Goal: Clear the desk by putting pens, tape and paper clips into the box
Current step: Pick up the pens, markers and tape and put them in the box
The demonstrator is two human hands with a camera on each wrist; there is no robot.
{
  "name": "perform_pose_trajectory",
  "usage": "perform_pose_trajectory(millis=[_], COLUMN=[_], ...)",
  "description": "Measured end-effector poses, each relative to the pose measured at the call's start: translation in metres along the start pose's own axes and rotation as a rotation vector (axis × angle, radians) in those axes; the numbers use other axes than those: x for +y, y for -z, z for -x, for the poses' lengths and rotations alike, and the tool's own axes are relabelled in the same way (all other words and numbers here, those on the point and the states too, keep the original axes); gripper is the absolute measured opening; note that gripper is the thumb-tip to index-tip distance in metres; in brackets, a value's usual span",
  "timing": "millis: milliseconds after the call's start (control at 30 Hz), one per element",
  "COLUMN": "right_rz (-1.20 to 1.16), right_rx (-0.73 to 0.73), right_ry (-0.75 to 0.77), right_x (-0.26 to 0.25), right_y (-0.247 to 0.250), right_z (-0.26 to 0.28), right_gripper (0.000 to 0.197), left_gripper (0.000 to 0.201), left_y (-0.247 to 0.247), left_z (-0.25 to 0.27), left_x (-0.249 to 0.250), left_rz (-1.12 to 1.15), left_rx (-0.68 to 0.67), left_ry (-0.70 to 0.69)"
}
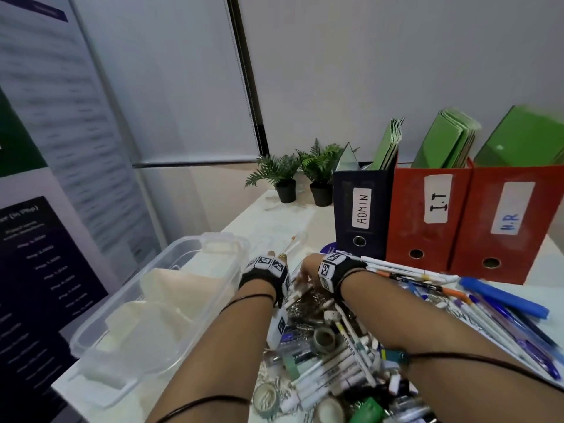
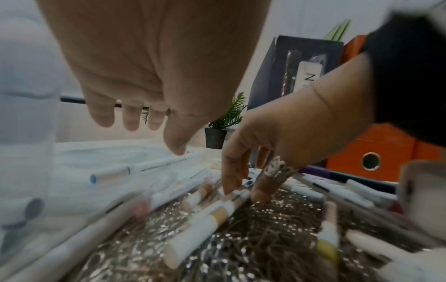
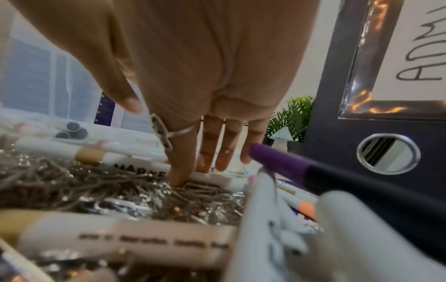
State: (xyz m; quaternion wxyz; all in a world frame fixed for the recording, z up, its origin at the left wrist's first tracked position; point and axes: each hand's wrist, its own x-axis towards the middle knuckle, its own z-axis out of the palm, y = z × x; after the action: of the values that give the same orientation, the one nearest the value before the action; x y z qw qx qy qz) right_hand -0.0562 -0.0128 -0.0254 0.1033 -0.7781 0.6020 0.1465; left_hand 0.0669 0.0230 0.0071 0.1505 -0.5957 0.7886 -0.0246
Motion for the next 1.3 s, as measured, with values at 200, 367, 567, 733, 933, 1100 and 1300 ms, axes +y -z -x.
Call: perform_pose_trajectory(millis=[200, 367, 567, 733, 933, 1100, 1300], right_rz=[0.024, -0.011, 0.111, 0.124, -0.057, -0.433, -0.468], right_rx=[-0.079, -0.128, -0.088, -0.036, 0.155, 0.371, 0.367], right_ry=[0.008, 0.060, 0.023, 0.012, 0.000, -0.020, -0.173], right_x=[0.014, 0.020, 0.020, 0.022, 0.040, 0.067, 0.078], right_y=[0.002, -0.003, -0.009, -0.010, 0.012, 0.021, 0.029], right_z=[-0.011, -0.016, -0.014, -0.020, 0.003, 0.014, 0.008], right_gripper=[0.023, 0.019, 0.040, 0.030, 0.026, 0.021, 0.025], left_gripper=[0.088, 0.052, 0.062, 0.052, 0.050, 0.059, 0.071], left_y=[-0.009, -0.006, -0.013, -0.011, -0.003, 0.000, 0.003], left_z=[-0.038, -0.055, -0.069, -0.078, -0.075, -0.083, -0.093], left_x=[-0.003, -0.004, 0.004, 0.001, 0.004, 0.008, 0.012], left_rz=[0.086, 0.109, 0.164, 0.157, 0.112, 0.102, 0.206], left_rx=[-0.079, -0.041, -0.017, -0.007, -0.046, -0.034, -0.027], left_ry=[0.120, 0.086, 0.138, 0.095, 0.063, 0.059, 0.077])
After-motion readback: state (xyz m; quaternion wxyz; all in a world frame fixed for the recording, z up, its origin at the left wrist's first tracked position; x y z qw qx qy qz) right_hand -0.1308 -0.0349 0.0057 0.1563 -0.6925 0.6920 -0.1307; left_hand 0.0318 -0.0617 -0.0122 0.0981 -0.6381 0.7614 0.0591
